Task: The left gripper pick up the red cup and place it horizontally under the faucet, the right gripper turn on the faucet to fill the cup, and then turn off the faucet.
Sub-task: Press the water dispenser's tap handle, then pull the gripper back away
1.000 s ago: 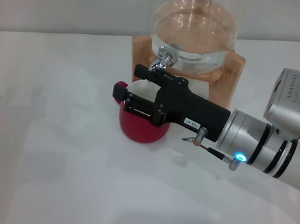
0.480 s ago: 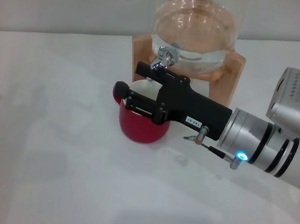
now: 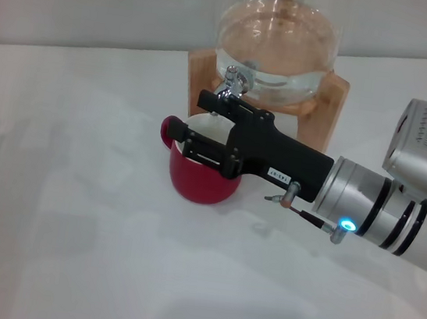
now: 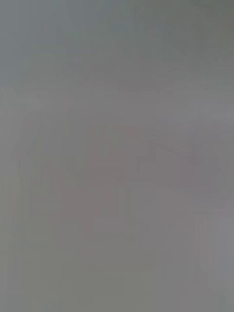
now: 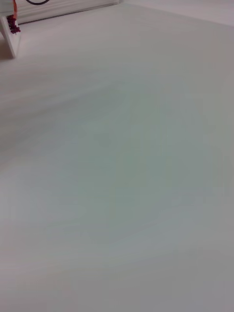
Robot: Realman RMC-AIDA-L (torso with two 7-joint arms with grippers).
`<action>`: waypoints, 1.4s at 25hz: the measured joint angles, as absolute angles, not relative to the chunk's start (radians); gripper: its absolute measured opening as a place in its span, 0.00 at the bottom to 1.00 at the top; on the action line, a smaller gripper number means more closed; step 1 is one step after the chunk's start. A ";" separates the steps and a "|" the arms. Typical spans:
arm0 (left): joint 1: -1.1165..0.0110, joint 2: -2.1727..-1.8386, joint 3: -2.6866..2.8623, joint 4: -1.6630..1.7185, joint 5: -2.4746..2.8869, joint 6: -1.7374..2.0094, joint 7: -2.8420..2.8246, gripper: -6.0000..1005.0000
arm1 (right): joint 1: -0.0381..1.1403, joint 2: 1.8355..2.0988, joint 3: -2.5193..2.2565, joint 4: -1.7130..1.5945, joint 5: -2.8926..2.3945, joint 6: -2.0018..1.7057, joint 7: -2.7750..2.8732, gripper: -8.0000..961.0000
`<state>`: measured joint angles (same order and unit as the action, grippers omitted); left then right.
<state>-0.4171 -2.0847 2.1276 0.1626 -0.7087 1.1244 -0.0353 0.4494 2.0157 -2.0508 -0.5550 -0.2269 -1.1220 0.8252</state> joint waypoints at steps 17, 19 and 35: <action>-0.419 -2.085 2.128 0.163 -0.707 1.124 -0.035 0.62 | 0.430 2.013 -2.032 -0.557 -0.229 -1.121 0.824 0.81; -0.419 -2.085 2.128 0.163 -0.703 1.124 -0.035 0.62 | 0.427 2.013 -2.025 -0.557 -0.233 -1.121 0.824 0.81; -0.420 -2.085 2.128 0.163 -0.699 1.124 -0.035 0.62 | 0.409 2.011 -2.003 -0.557 -0.235 -1.124 0.823 0.81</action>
